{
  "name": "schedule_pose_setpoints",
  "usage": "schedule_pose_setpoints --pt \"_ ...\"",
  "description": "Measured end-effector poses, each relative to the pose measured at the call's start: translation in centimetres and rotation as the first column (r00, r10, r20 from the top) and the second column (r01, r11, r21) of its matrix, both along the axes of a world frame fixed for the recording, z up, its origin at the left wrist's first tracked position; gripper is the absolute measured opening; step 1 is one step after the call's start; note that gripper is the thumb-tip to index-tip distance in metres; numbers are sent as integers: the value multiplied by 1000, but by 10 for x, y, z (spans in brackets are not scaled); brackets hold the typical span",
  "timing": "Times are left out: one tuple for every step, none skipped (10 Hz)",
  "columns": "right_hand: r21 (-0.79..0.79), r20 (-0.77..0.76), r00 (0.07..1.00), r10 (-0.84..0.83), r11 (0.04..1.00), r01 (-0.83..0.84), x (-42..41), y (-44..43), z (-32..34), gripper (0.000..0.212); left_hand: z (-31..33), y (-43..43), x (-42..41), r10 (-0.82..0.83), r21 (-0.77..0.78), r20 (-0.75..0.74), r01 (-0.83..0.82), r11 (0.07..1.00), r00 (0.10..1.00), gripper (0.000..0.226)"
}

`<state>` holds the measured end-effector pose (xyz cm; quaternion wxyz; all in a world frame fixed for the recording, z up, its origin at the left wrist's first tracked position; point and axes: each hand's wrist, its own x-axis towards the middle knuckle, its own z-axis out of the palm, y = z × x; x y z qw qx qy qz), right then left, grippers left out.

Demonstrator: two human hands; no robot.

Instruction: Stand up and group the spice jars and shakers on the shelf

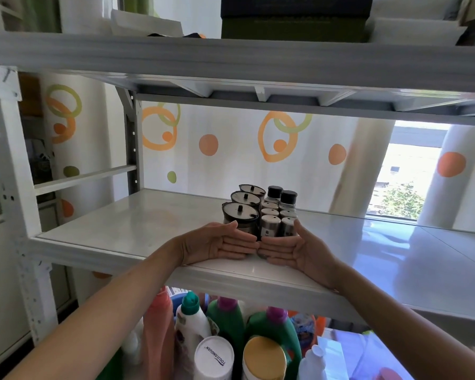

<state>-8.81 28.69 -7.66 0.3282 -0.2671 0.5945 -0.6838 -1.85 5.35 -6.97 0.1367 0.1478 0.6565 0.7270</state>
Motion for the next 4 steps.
schedule_pose_setpoints --pt "15 -22 1000 -14 1000 14 2 0 1 77 -1 1 0 15 -6 9 -15 1000 1000 71" --pt "55 -87 996 1 999 3 5 1 0 78 4 4 3 24 -82 -10 -24 996 1000 65" --pt "132 -194 981 24 991 2 12 8 3 75 22 6 13 -38 -365 -163 -25 931 986 38" --pt "123 -335 939 72 992 -33 19 24 9 72 76 10 15 25 -283 -306 -116 952 952 36"
